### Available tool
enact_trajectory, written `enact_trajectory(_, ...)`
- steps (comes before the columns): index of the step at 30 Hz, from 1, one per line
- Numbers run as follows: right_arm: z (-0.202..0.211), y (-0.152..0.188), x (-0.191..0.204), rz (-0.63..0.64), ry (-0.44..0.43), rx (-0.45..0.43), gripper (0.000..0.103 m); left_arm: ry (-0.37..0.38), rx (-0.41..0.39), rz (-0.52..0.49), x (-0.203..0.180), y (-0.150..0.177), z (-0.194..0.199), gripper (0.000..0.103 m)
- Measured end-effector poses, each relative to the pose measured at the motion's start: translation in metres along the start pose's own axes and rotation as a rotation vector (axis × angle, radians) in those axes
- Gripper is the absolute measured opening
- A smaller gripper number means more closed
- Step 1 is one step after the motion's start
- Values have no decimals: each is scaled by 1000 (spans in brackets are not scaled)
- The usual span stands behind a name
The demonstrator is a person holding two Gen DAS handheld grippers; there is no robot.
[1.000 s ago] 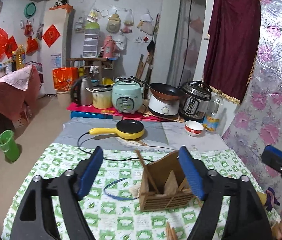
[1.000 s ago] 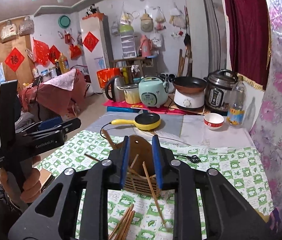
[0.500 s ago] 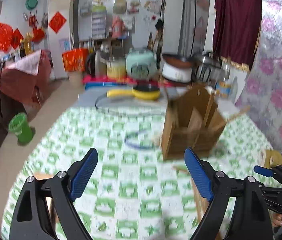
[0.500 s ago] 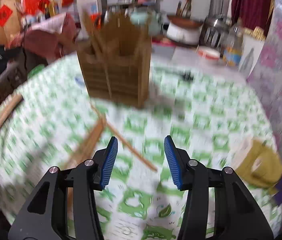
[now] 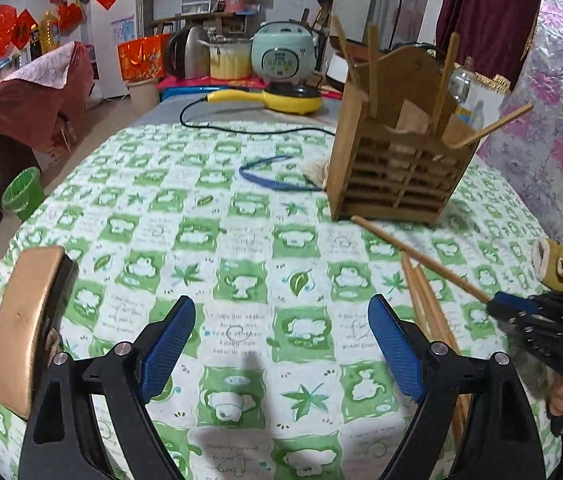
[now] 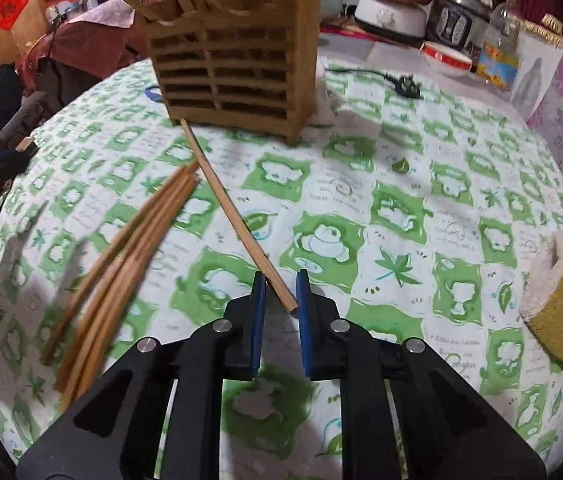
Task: Organize utensils
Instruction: 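Close the right tool on a chopstick beside the left tool, then lift the chopstick over the wooden holder and open the right tool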
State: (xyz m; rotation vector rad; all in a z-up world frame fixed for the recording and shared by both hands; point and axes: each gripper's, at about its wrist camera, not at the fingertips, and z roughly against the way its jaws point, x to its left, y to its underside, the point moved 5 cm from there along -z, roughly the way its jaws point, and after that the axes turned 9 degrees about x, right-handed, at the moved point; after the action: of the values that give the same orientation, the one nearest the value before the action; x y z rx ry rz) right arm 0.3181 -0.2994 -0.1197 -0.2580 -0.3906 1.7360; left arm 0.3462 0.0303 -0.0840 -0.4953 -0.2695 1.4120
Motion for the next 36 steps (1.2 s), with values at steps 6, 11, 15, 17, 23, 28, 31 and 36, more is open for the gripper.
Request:
enact_trajectory(6, 71, -12, 22, 70, 39, -146, 9, -5, 13, 14, 3, 6, -8, 87)
enact_trajectory(11, 156, -50, 27, 70, 23, -333, 6, -12, 40, 18, 4, 12, -16, 87)
enact_trajectory(15, 202, -88, 32, 67, -17, -430, 6, -44, 23, -13, -1, 14, -14, 87)
enact_trajectory(17, 219, -103, 33, 59, 9, -479, 6, -62, 28, -38, -6, 16, -16, 87)
enact_trajectory(23, 248, -158, 24, -41, 68, -635, 6, -101, 35, -99, -16, 20, -20, 87)
enact_trajectory(28, 203, -185, 9, -118, 51, -579, 7, -96, 46, -108, -17, 20, -23, 87)
enact_trajectory(31, 171, -180, -2, -156, 26, -500, 11, -87, 49, -102, -16, 20, -24, 87)
enact_trajectory(36, 188, -155, -7, -166, 19, -539, 18, -80, 48, -98, -15, 20, -23, 87)
